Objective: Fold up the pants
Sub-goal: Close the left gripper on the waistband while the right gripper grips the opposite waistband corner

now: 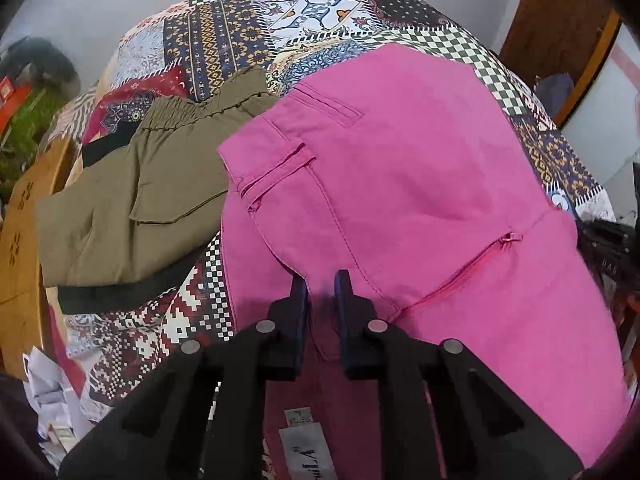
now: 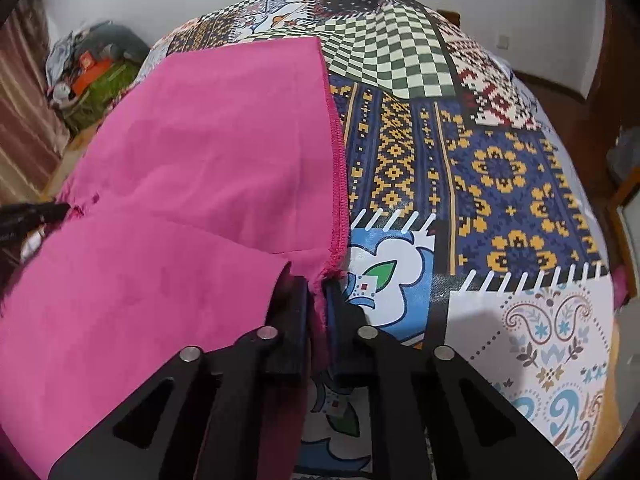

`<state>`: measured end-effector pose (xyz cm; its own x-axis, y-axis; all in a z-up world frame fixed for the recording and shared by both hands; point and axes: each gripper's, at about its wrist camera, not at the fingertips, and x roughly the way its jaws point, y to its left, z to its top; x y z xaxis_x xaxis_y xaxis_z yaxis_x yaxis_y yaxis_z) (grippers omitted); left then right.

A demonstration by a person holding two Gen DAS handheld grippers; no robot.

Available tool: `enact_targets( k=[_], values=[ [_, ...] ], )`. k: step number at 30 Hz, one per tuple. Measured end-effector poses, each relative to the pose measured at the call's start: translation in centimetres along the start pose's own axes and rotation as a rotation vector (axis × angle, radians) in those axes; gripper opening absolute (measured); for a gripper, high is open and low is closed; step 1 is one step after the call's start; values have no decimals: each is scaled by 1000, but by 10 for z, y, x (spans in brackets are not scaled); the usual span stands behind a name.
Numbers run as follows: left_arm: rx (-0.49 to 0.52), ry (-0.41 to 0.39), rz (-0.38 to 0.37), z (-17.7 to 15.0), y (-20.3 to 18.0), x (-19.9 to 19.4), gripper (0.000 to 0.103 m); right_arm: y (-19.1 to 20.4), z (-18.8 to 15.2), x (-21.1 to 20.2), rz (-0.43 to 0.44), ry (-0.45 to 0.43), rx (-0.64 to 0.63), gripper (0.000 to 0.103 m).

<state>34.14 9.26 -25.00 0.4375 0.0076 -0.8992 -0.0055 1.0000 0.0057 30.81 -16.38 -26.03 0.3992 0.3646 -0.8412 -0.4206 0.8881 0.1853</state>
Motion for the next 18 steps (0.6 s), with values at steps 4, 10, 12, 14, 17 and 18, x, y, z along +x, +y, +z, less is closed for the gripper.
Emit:
enact_targets(
  k=[4,10,12,14,17,18],
  values=[
    [13,-11,39,-2,1,0,8,3,1,-1,-38,-4,-41,5],
    [7,-31,69,-12,9,1,7,-10,-10,-7,-70,-13,-34,4],
    [10,-33,68,-14,10,-2,8,-10,-10,-8,-69,-4,-41,4],
    [13,-41,62,-16,12,-9,9,-9,-9,-11,-66,14,-49,6],
    [13,-52,60,-17,20,-19,9,-8,-6,-18,-91,32,-53,9],
    [4,-64,67,-17,25,-25,10,-10,-5,-21,-99,32,-54,11]
  ],
)
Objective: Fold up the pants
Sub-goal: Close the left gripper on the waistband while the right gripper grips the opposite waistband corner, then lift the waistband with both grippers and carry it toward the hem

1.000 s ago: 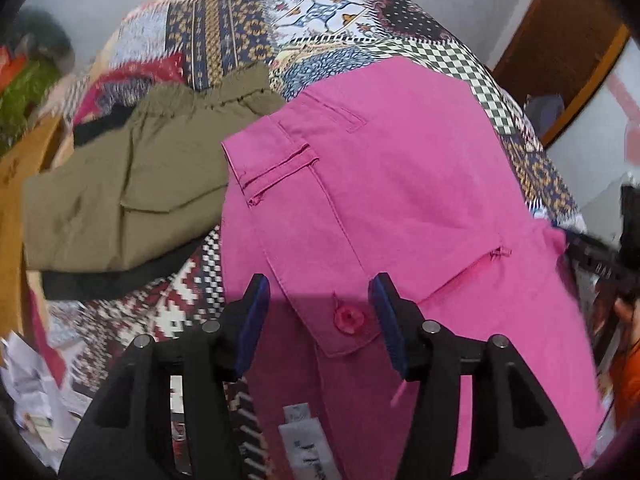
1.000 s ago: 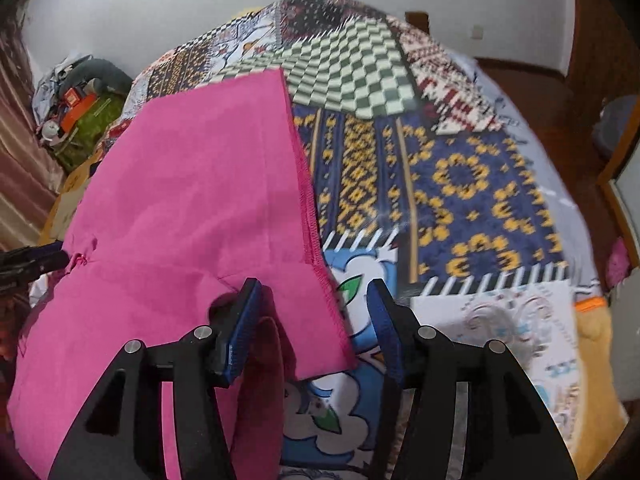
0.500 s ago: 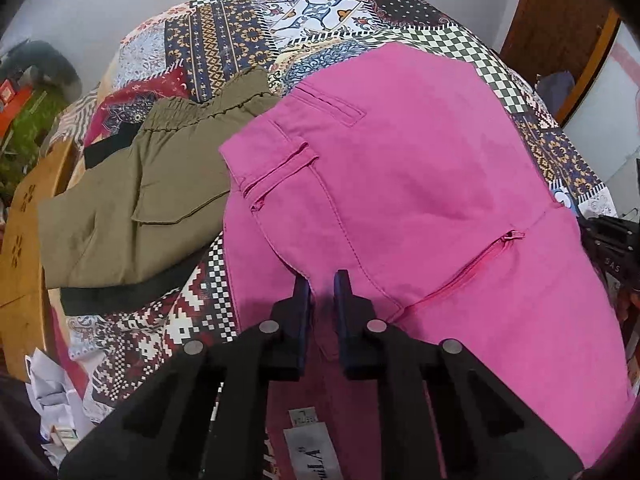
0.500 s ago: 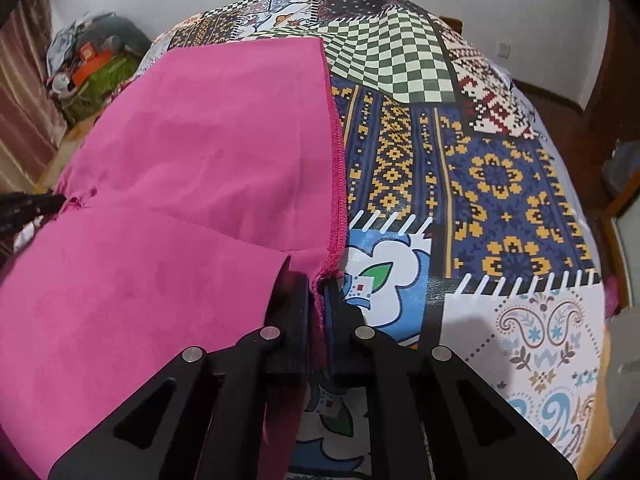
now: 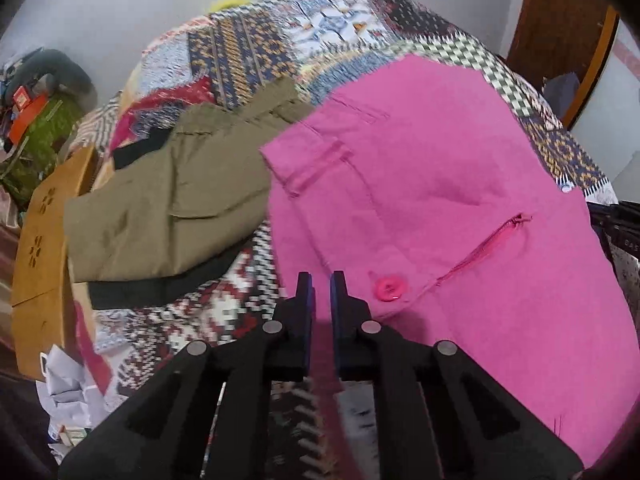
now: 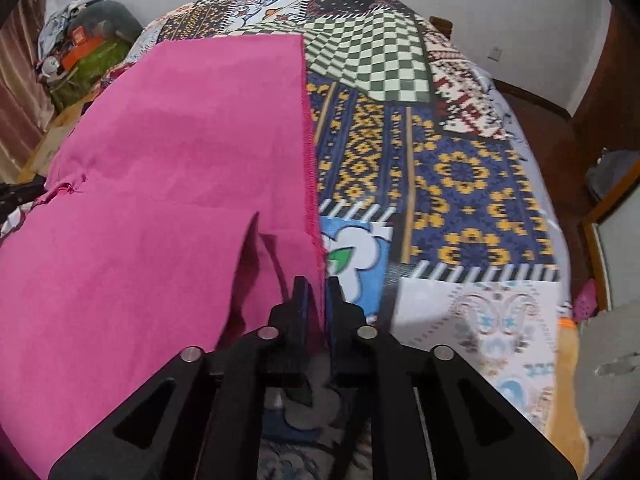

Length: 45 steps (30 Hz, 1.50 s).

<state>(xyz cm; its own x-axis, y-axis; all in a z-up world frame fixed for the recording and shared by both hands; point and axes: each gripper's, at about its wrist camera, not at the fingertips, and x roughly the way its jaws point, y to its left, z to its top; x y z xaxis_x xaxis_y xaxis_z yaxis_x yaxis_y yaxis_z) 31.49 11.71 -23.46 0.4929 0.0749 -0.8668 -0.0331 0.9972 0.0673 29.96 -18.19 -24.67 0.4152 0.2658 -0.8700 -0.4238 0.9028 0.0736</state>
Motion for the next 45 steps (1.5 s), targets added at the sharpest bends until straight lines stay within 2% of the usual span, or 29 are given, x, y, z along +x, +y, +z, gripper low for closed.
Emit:
enact_targets(
  k=[2,4,6,9,12,14,18,25,29,36,38,42,45],
  values=[
    [-19,-16,16,3,9,-7,13,-4,0,-12,-9,-21,8,23],
    [-54,-46,37,9,21,-14,15,-9,0,-24,-6,-53,26,29],
    [-81,-67,40,16,32,-20,20,-13,2,-36,-5,-89,38,29],
    [-108,-94,36,28,43,-23,36,-13,10,-49,5,-133,50,30],
    [-122,-120,23,41,51,-23,48,-11,24,-58,27,-180,51,37],
    [-117,-125,18,51,51,-17,52,-5,34,-59,28,-206,39,45],
    [-116,-108,5,64,50,3,56,3,59,-51,25,-236,10,52],
    [-117,-25,-18,76,54,53,56,18,96,-18,45,-227,-27,52],
    [-131,17,-64,77,59,75,56,20,115,8,52,-209,-27,52],
    [-116,32,-133,79,57,93,55,16,152,51,67,-182,17,52],
    [-122,35,-164,80,58,96,48,16,159,59,71,-177,30,52],
    [-155,43,-254,81,58,101,21,15,168,71,116,-180,67,52],
    [-118,27,-203,83,47,99,15,14,169,76,152,-187,101,52]
  ],
)
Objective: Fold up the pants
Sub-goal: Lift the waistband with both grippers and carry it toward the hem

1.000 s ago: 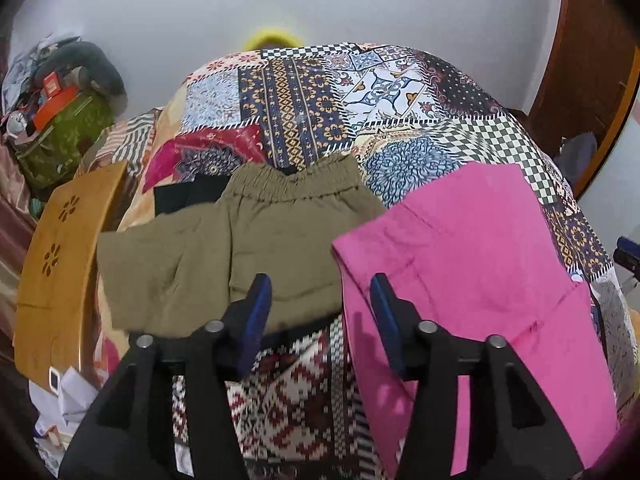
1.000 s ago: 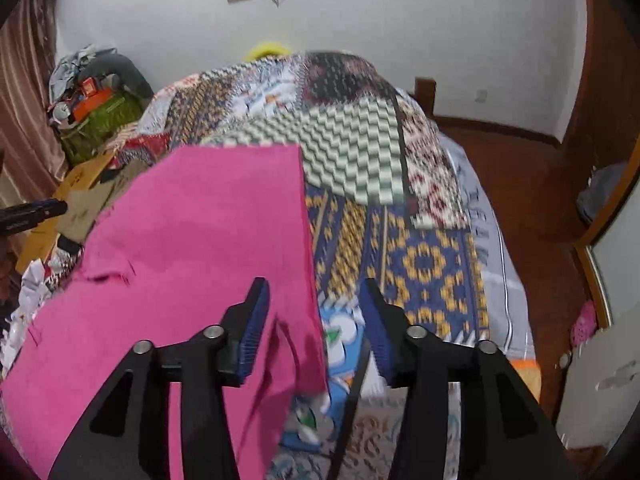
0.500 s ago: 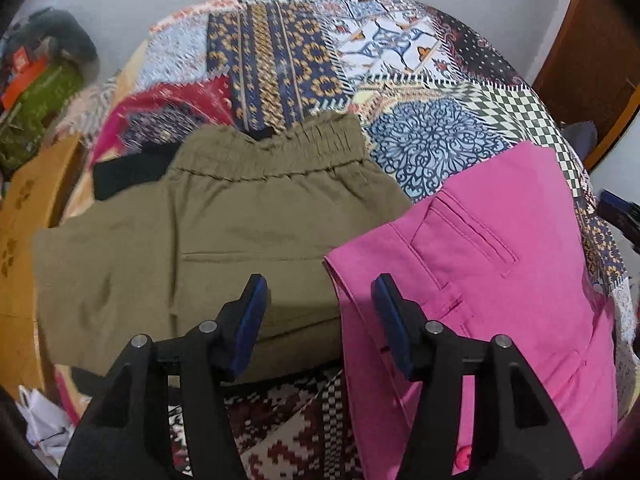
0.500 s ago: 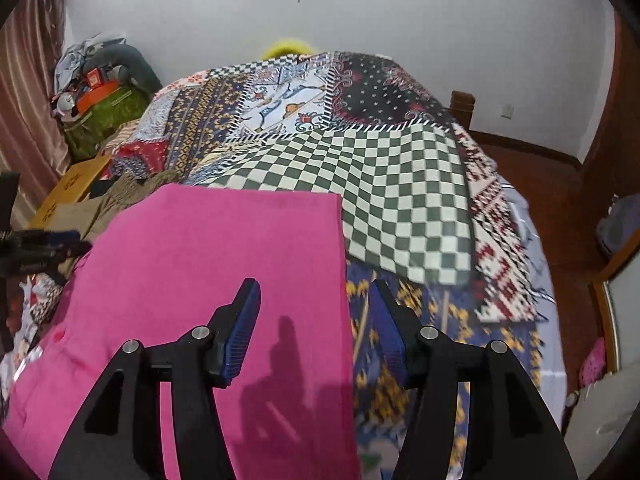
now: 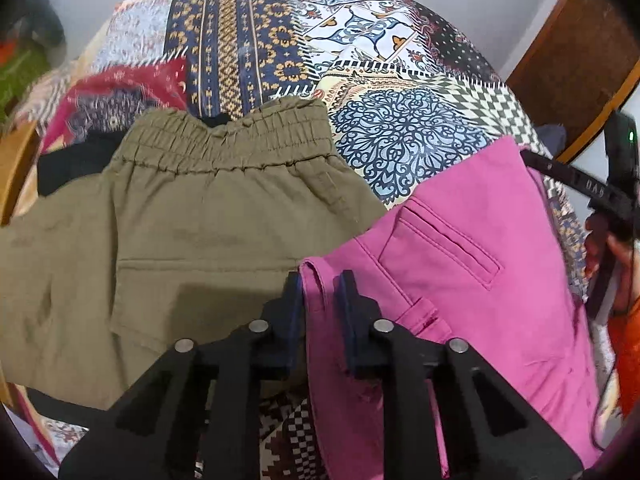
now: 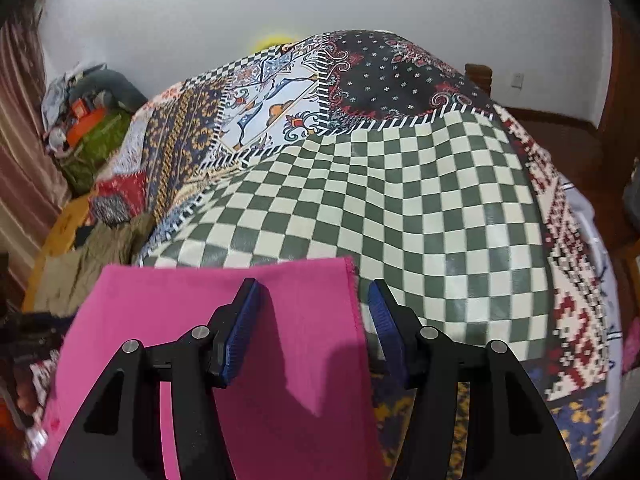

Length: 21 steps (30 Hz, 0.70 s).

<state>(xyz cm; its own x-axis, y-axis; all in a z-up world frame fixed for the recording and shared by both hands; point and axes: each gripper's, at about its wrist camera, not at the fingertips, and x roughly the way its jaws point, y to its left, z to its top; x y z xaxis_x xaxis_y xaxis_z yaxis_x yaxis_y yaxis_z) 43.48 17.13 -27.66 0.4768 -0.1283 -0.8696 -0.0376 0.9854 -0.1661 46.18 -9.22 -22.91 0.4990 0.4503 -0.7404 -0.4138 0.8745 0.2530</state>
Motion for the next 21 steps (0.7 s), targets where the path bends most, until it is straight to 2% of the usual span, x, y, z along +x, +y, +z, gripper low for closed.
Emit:
enact_targets(
  k=[1,3,5,7,10,13,21],
  values=[
    [18,-7,19,-1,-4,-1,14,-1,1,2,6,-1,6,51],
    [39,-19,48,-2,-7,-4,12,1,1,2,13,-9,0,42],
    [48,-27,70,-1,-8,-7,9,6,3,0,-1,-14,-30,18],
    [39,-37,87,1,-7,-15,8,12,6,0,-19,-10,-64,7],
    [39,-68,117,6,-6,-32,7,20,9,-6,-64,-24,-113,4],
    [48,-115,125,12,-8,-61,7,23,15,-29,-63,-71,-120,4],
    [70,-246,145,14,-34,-142,5,40,33,-125,-65,-239,-147,4]
  ],
)
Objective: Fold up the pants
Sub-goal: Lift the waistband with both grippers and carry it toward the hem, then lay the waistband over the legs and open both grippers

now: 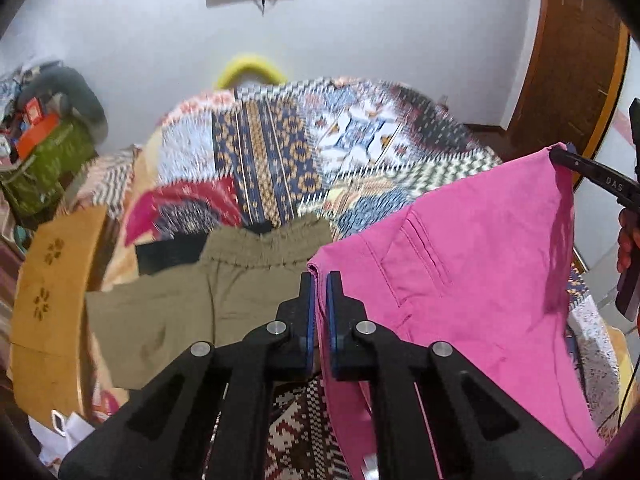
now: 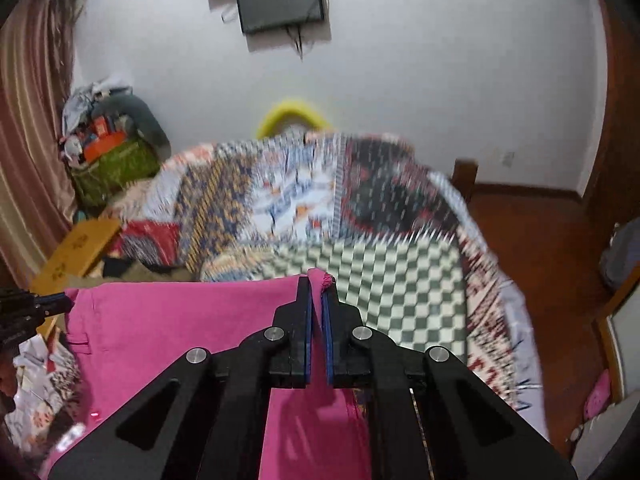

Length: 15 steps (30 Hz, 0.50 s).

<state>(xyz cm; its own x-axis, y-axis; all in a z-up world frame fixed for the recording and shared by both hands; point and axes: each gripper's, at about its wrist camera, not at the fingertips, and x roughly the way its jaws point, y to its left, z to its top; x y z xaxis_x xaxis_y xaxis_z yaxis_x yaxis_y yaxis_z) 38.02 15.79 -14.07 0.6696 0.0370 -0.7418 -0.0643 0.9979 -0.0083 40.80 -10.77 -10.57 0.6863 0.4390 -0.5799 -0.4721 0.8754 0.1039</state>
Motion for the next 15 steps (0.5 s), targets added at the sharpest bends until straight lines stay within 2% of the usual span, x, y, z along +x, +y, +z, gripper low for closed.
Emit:
enact_targets(
  k=[6,15],
  values=[
    [45,-24,3,-14,-17,-45,3,13,-1,-60,13,-54,-18,4],
    [80,-28,-32,-72,-39,-90,3,26,-51,-120,18,-20,-24,4]
  ],
)
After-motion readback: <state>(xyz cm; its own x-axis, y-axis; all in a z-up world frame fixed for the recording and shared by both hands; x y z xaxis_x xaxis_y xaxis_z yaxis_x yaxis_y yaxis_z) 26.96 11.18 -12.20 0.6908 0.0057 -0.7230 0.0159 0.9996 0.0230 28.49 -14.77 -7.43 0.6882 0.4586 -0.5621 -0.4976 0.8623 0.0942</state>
